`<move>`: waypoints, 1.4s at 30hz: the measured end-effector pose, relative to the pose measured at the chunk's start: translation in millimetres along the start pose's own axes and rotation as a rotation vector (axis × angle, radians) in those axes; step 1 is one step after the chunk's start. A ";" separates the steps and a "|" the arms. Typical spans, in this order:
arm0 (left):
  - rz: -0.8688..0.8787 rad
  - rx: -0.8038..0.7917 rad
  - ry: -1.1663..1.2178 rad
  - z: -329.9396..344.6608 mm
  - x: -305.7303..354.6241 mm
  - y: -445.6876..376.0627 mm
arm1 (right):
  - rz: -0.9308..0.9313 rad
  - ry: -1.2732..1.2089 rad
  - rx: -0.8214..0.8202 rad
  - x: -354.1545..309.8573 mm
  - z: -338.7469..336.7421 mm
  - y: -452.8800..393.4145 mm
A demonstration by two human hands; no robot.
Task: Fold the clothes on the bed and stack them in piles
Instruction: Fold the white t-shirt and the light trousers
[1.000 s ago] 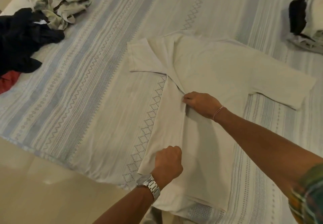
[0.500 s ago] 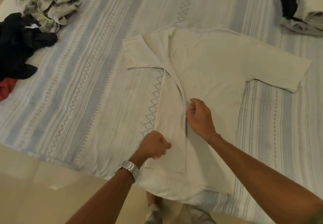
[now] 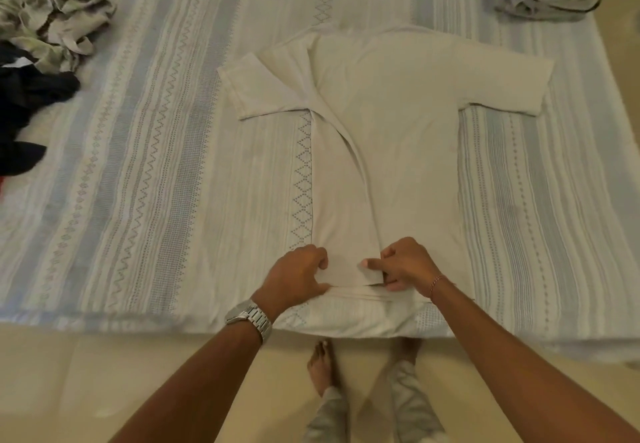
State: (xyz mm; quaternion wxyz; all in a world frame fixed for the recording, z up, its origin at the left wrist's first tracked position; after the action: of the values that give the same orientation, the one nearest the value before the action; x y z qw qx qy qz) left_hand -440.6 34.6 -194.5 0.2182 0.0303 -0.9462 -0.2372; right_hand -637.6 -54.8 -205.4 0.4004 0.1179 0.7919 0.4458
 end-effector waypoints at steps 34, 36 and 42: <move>0.067 0.248 -0.511 12.6 -3.9 39.6 | 0.108 -0.491 -0.104 36.4 29.7 31.6; 0.054 0.292 -0.511 11.1 -5.0 42.7 | 0.099 -0.469 -0.054 37.7 32.3 32.1; 0.110 0.377 -0.524 16.2 -5.8 53.8 | 0.069 -0.482 0.037 38.2 42.8 41.0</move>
State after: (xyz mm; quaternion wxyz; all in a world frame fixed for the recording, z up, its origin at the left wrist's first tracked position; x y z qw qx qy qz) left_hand -439.8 90.3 -184.7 -0.0298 -0.0433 -0.9976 -0.0453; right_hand -637.8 15.7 -204.8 0.5601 0.2552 0.6769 0.4038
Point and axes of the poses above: each hand's wrist, its own y-axis away from the middle knuckle, its own z-axis out of the palm, x = y × z, the point moved 6 cm from there along -y, towards the middle knuckle, and after that the axes turned 5 degrees about -y, right-handed, at the moved point
